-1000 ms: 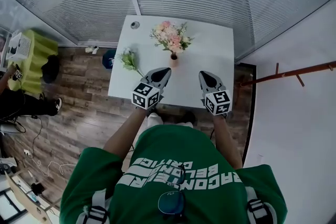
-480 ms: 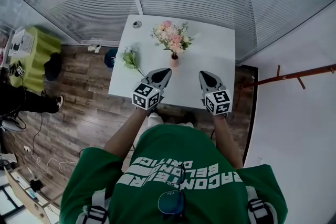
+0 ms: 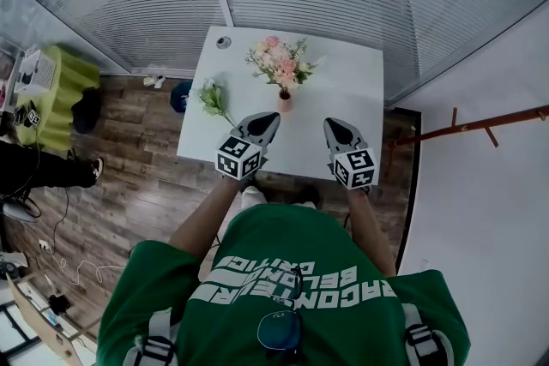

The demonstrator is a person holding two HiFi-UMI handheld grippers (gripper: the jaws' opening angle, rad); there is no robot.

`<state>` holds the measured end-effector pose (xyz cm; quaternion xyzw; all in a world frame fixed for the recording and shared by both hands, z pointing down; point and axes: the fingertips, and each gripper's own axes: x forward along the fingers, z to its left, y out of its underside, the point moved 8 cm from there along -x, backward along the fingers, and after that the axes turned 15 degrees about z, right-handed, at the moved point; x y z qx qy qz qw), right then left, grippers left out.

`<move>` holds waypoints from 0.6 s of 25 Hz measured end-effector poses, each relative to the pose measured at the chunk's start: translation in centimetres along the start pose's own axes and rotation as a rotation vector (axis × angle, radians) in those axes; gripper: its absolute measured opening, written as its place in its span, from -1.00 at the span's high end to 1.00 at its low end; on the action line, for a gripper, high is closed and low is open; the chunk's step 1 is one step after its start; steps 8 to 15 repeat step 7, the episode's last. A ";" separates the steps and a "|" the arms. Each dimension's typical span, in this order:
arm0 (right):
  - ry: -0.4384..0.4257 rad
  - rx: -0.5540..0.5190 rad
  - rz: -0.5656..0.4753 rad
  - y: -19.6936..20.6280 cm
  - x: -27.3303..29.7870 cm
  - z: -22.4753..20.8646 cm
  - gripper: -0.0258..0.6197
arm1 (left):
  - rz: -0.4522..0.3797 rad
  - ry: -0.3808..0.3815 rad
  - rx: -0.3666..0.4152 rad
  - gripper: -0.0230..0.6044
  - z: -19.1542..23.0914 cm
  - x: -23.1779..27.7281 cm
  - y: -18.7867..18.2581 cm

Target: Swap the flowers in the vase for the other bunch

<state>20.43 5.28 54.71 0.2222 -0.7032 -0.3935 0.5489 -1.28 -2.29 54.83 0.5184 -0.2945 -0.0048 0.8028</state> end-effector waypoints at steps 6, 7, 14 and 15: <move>-0.003 0.001 -0.004 -0.2 0.4 0.2 0.88 | 0.001 -0.002 0.000 0.90 0.5 -0.1 -0.1; -0.003 0.001 -0.004 -0.3 0.4 0.3 0.88 | 0.000 -0.002 0.000 0.90 0.5 -0.2 -0.1; -0.003 0.001 -0.004 -0.3 0.4 0.3 0.88 | 0.000 -0.002 0.000 0.90 0.5 -0.2 -0.1; -0.003 0.001 -0.004 -0.3 0.4 0.3 0.88 | 0.000 -0.002 0.000 0.90 0.5 -0.2 -0.1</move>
